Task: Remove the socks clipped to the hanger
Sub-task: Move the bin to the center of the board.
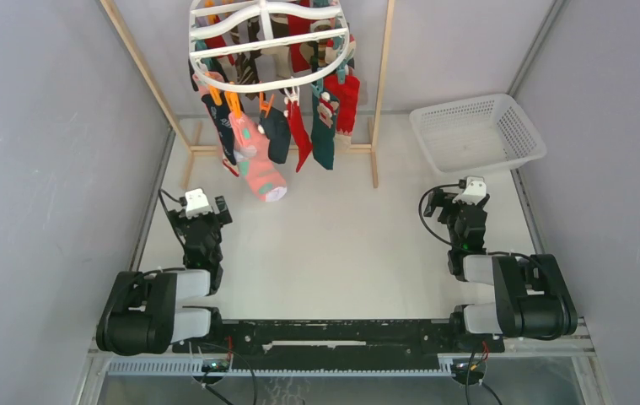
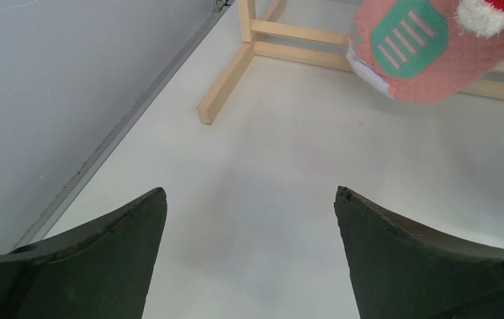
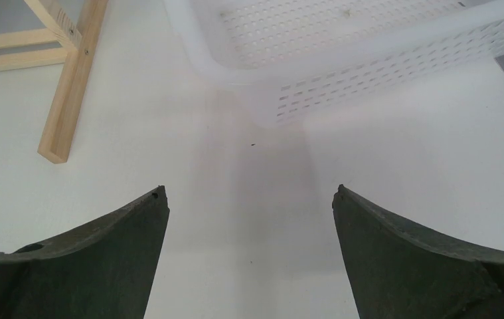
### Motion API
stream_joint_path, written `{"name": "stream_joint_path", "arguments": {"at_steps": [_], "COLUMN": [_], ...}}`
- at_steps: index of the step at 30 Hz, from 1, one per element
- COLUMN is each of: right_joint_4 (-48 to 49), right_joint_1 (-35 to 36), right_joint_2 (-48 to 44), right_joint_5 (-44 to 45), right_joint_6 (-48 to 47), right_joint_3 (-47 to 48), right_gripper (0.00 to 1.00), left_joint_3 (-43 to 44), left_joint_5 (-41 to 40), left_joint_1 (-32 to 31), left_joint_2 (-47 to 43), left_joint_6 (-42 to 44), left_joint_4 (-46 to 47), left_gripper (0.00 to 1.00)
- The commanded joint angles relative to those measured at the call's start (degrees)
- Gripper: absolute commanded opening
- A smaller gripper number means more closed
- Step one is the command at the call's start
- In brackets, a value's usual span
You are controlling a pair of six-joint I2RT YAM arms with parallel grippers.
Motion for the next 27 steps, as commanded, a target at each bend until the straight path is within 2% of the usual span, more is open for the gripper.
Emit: {"name": "stream_joint_path", "arguments": {"at_steps": [1, 17, 19, 22, 27], "right_joint_4": [1.4, 1.5, 2.6, 9.3, 19.1], "right_joint_1": [-0.3, -0.3, -0.2, 1.0, 4.6], "right_joint_2": [0.0, -0.3, -0.7, -1.8, -5.3], "right_joint_5": [-0.5, -0.6, -6.0, -6.4, -0.1], "right_joint_6": [0.6, 0.5, -2.3, -3.0, -5.9], "right_joint_3": [1.9, 1.8, 1.0, -3.4, -9.6], "right_gripper": [1.0, 1.0, 1.0, 1.0, 1.0], "left_joint_3": [2.9, 2.6, 1.7, -0.8, -0.7], "left_joint_5": [-0.7, -0.4, 1.7, 6.5, 4.2], "left_joint_1": [0.5, 0.6, 0.5, 0.1, -5.0], "left_joint_2": [0.1, -0.2, -1.3, -4.1, -8.7], "left_joint_6": [-1.0, -0.9, -0.6, 1.8, 6.9], "left_joint_4": [1.4, 2.0, 2.7, 4.2, 0.6], "left_gripper": [1.0, 1.0, 1.0, 1.0, 1.0]}}
